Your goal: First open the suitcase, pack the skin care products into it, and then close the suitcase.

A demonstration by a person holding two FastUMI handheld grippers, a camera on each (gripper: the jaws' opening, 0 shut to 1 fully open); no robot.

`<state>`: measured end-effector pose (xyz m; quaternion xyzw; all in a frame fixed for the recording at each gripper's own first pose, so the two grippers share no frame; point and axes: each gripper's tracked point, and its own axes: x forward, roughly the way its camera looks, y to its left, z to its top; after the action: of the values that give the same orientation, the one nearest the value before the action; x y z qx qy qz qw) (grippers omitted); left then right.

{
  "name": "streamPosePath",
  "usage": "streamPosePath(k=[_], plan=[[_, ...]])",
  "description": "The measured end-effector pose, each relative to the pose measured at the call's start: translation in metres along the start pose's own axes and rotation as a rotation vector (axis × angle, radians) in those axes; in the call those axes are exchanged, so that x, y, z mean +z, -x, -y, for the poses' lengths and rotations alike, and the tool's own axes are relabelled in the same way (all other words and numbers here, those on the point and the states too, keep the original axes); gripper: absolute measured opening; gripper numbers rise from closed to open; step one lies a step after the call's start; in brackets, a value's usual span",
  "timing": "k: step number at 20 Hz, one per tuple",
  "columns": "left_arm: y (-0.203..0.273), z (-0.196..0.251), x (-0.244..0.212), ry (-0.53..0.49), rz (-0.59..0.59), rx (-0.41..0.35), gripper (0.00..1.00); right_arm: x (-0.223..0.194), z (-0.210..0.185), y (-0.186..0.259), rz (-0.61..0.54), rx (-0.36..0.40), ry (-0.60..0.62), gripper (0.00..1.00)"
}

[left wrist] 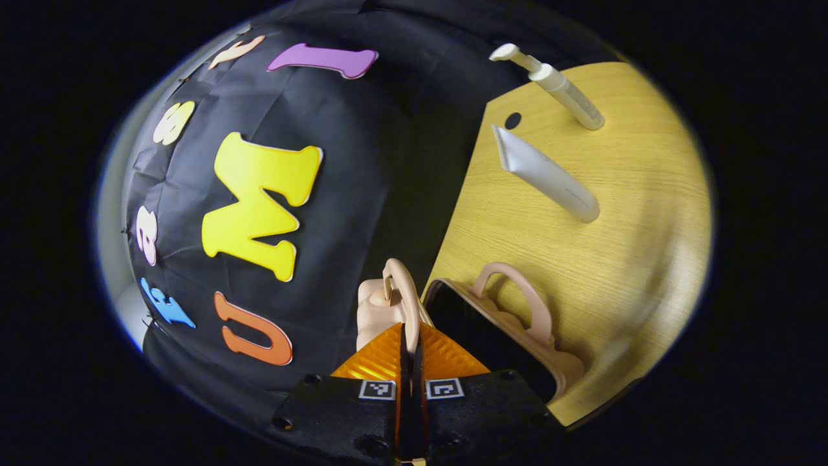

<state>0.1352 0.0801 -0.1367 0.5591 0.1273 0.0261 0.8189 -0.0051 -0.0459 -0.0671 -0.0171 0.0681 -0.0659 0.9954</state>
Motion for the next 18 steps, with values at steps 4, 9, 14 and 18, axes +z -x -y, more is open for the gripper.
streamPosePath(k=[4,9,14,18], plan=[[0.001,-0.052,-0.018,0.174,0.023,0.024,0.03,0.013,-0.030,-0.004,0.016,0.023,0.016,0.80],[-0.002,-0.118,-0.062,0.499,0.029,0.038,0.03,0.021,-0.073,-0.008,0.018,0.049,0.009,0.80],[0.001,-0.166,-0.129,0.681,0.009,0.094,0.03,0.021,-0.111,-0.006,0.009,0.059,0.027,0.80],[-0.011,-0.195,-0.194,0.845,0.001,0.116,0.03,0.019,-0.137,-0.002,-0.005,0.068,0.060,0.79]])
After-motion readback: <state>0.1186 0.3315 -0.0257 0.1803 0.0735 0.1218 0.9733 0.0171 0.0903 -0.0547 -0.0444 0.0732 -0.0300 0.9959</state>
